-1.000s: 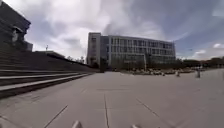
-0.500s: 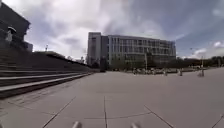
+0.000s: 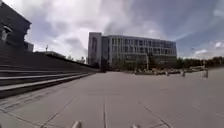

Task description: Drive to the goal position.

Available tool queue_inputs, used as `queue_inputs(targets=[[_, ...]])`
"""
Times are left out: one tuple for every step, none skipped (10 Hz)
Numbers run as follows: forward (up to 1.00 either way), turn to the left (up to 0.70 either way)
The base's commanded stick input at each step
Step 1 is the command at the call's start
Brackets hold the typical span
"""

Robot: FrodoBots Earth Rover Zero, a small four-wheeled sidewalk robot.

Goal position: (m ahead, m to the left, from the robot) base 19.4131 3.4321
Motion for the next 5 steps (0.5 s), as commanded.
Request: queue_inputs(targets=[[0.7,0.0],[0.7,0.0],[0.7,0.0],[0.7,0.0],[0.7,0.0]])
